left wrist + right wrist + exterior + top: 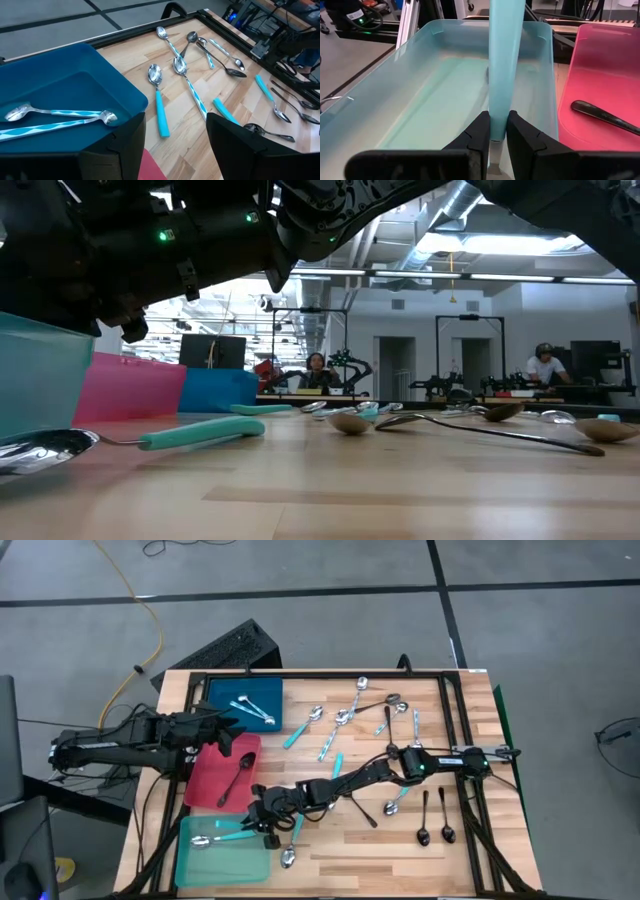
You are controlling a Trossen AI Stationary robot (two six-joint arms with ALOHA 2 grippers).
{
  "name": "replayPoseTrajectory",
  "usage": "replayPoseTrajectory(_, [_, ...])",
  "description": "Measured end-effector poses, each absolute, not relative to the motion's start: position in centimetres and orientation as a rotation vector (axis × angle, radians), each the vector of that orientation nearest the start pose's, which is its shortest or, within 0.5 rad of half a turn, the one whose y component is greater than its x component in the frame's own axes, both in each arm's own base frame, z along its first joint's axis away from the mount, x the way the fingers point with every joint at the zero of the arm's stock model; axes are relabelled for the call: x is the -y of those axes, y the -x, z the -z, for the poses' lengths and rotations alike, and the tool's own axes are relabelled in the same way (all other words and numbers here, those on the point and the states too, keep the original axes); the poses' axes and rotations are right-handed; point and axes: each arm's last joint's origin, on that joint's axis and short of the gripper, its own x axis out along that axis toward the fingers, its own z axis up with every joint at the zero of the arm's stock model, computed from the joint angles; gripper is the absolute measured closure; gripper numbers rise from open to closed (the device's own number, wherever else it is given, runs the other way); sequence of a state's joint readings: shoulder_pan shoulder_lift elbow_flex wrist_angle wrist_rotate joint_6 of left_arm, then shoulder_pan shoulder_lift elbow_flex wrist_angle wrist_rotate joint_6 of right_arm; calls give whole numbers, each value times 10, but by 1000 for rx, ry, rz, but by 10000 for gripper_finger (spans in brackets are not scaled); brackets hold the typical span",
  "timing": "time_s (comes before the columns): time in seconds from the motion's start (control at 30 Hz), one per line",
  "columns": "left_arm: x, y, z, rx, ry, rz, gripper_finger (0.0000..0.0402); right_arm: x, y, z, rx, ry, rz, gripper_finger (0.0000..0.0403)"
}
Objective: Sort silverware by color (type)
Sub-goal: Put the light blue spoon into the light blue bin, then put the blue patterned spoon into the blue bin
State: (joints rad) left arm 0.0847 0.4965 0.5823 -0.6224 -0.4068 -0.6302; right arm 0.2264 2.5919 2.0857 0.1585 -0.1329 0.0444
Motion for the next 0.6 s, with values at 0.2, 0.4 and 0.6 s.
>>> replayPoseTrajectory(0.2, [-21,-107,-262,-364,518,-629,207,-134,-563,-142,-360,-27,-347,307])
replayPoseTrajectory(0.4, [-21,-107,-262,-364,518,-629,207,-134,-563,-142,-362,-34,-344,306])
replayPoseTrajectory(0.6, [-21,-107,-262,-364,518,-629,207,-134,-563,-142,-361,-34,-342,305])
